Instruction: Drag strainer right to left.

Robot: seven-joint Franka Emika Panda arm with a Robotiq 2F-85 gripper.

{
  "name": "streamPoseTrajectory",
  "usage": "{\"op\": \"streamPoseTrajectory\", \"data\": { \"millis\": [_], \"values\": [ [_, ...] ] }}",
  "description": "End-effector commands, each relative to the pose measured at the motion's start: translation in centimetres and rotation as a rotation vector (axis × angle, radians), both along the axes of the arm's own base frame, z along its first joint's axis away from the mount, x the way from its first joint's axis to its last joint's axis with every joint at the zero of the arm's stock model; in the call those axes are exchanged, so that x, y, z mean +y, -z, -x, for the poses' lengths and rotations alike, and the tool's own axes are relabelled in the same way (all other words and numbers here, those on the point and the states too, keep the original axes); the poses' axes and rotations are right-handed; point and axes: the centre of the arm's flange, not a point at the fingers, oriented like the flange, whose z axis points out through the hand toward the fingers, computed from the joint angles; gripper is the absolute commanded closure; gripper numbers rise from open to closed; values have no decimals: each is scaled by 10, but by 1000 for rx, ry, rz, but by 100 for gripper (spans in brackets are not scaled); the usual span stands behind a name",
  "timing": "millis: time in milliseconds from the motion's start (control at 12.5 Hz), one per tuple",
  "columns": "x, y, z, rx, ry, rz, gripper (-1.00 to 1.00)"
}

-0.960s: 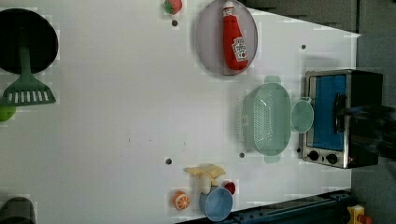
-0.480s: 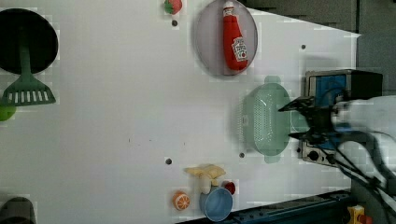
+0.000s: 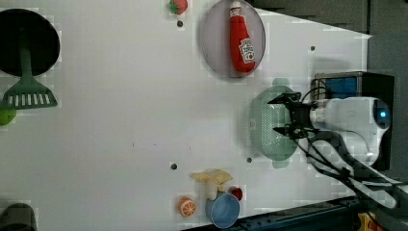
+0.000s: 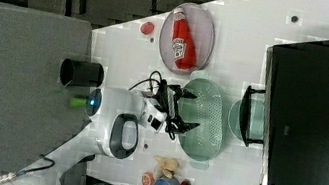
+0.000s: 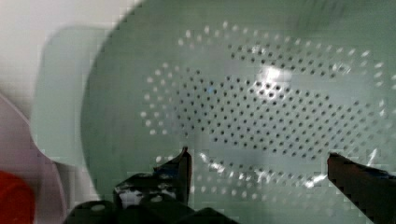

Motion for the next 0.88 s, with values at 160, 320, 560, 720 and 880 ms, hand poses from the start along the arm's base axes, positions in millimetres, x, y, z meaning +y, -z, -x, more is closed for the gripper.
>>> {"op": "streamPoseTrajectory", "data": {
  "millis": [160,320,560,720,880],
  "values": [
    [22,29,3,-4,85,-10,-100],
    [29,40,5,3,73,-12,-100],
    [41,41,6,7,85,-28,-100],
    [57,41,7,10,104,-53,-100],
    [78,40,9,13,88,-70,-100]
  ]
}}
